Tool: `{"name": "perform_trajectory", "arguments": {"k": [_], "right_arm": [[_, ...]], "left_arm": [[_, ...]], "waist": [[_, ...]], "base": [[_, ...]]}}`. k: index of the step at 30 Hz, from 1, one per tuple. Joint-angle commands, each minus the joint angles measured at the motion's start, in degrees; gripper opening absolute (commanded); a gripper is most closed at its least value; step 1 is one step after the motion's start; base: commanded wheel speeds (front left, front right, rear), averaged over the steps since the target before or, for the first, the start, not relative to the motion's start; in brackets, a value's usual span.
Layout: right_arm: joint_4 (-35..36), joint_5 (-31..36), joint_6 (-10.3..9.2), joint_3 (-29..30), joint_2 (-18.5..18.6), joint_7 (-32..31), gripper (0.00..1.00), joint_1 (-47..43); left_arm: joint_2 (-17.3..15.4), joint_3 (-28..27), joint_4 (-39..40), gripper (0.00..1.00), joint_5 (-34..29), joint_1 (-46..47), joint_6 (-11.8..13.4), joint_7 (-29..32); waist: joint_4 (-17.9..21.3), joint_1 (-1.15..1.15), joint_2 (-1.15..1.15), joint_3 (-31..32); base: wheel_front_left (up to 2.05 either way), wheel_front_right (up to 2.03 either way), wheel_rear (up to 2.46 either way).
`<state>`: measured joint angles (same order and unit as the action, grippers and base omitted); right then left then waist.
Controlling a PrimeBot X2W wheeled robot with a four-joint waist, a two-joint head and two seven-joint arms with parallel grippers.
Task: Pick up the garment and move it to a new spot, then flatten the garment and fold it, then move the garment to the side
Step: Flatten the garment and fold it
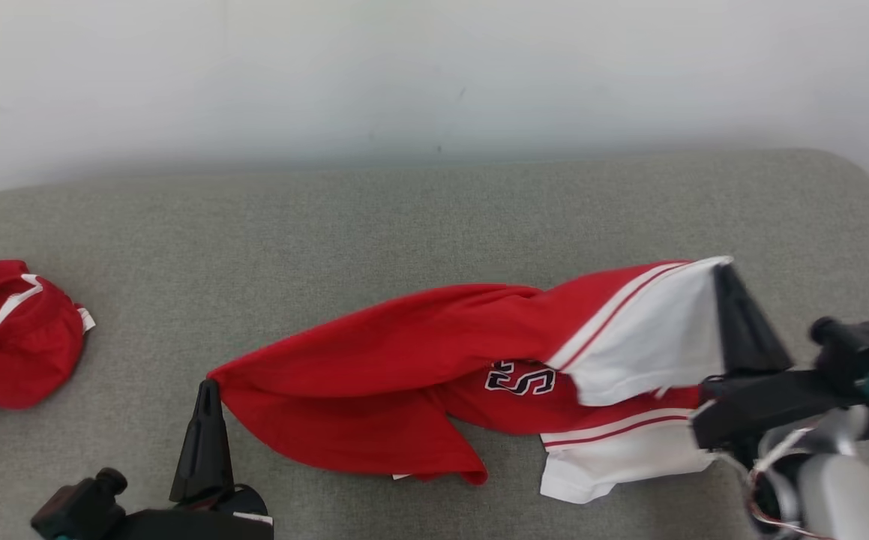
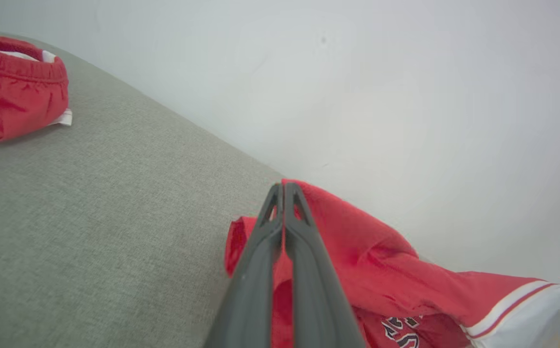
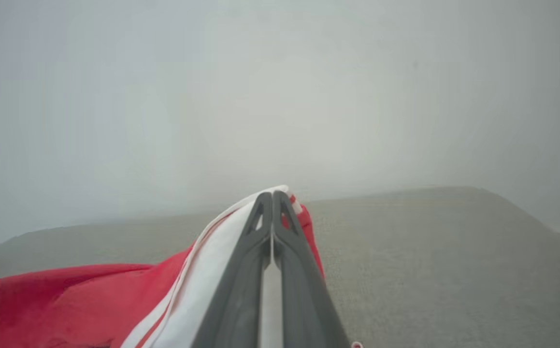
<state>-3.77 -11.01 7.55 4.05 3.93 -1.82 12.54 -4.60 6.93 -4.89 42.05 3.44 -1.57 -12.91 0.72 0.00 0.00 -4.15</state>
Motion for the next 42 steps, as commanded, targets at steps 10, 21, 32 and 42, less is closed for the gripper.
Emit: {"name": "perform_trajectory", "arguments": {"k": [10, 21, 32, 42], "right_arm": [[23.0, -6.0, -0.13, 5.7, 2.9, -13.2, 0.00, -9.0], [-1.0, -3.5, -0.13, 5.7, 1.8, -13.4, 1.00, -0.8], [-5.8, -3.5, -0.13, 3.9, 4.0, -12.7, 1.00, -2.5], [-1.0, 2.2, -0.13, 10.1, 1.9, -23.1, 1.00, -7.3]], "left_arm": [[-0.4, 1.1, 19.0, 0.00, 11.8, -6.2, -0.8, 11.1], [-3.0, 3.1, -2.3, 0.00, 3.8, 1.3, 2.1, 10.2], [-1.6, 3.1, -13.4, 0.00, 5.6, 3.2, -2.4, 4.7], [-2.1, 3.5, -11.9, 0.00, 5.8, 2.0, -2.6, 4.7]], "waist": [[-1.3, 0.00, 0.00, 0.5], [-2.4, 0.00, 0.00, -4.1], [-2.5, 0.00, 0.00, -2.5], [-2.2, 0.00, 0.00, -3.3]], "base": [[0.00, 0.00, 0.00], [0.00, 0.00, 0.00], [0.00, 0.00, 0.00], [0.00, 0.00, 0.00]]}}
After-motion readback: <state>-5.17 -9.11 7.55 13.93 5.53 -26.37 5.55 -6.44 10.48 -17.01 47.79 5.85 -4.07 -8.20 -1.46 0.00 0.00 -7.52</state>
